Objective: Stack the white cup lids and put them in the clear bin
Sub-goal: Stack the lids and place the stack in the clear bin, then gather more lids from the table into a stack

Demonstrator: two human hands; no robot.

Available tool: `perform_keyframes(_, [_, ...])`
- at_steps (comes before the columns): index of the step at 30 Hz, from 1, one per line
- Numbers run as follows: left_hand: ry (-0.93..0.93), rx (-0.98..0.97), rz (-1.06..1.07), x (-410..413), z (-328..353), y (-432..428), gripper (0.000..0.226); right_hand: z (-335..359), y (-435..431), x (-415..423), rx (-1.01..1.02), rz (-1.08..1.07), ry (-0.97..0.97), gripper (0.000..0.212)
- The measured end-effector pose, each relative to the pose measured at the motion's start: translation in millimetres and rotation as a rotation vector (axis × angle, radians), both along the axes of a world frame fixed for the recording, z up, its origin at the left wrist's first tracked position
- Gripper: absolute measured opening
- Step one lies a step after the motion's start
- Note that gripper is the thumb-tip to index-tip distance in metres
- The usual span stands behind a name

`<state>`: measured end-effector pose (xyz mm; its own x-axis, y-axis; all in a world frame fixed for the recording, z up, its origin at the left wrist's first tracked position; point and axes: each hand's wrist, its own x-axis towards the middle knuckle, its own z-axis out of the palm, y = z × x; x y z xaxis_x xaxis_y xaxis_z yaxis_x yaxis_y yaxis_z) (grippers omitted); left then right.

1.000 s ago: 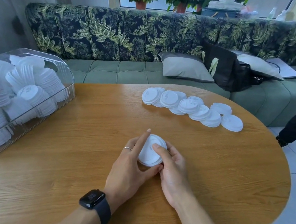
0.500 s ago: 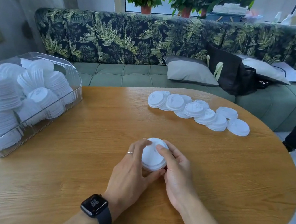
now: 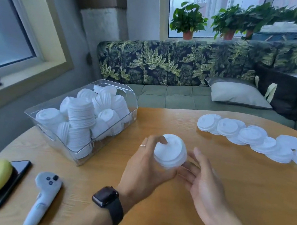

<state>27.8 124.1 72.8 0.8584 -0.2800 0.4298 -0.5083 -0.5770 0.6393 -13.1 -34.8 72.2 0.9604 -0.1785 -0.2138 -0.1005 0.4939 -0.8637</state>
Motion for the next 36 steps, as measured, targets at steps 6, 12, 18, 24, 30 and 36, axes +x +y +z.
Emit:
perform_keyframes(6, [-0.045, -0.107, 0.221, 48.0, 60.9, 69.9, 0.062, 7.2, 29.1, 3.8, -0.096, 0.036, 0.024, 0.028])
perform_keyframes(12, [-0.155, 0.035, 0.404, 91.8, 112.9, 133.5, 0.063, 14.9, 58.2, 17.3, -0.189, 0.089, -0.005, 0.018])
perform_keyframes(18, [-0.044, 0.201, 0.579, 125.9, 121.8, 175.8, 0.065, 26.0, 83.9, 33.3, -0.260, 0.150, -0.051, 0.015])
perform_keyframes(24, [0.146, 0.279, 0.579, 139.5, 105.8, 199.0, 0.065, 29.3, 95.9, 40.3, -0.293, 0.172, -0.056, 0.015])
perform_keyframes(30, [0.191, 0.271, 0.541, 146.6, 99.4, 210.1, 0.065, 28.5, 102.0, 40.3, -0.318, 0.190, -0.045, 0.016])
perform_keyframes(36, [0.211, 0.364, 0.536, 147.2, 92.0, 211.7, 0.063, 27.5, 100.7, 38.6, -0.334, 0.190, -0.042, 0.017])
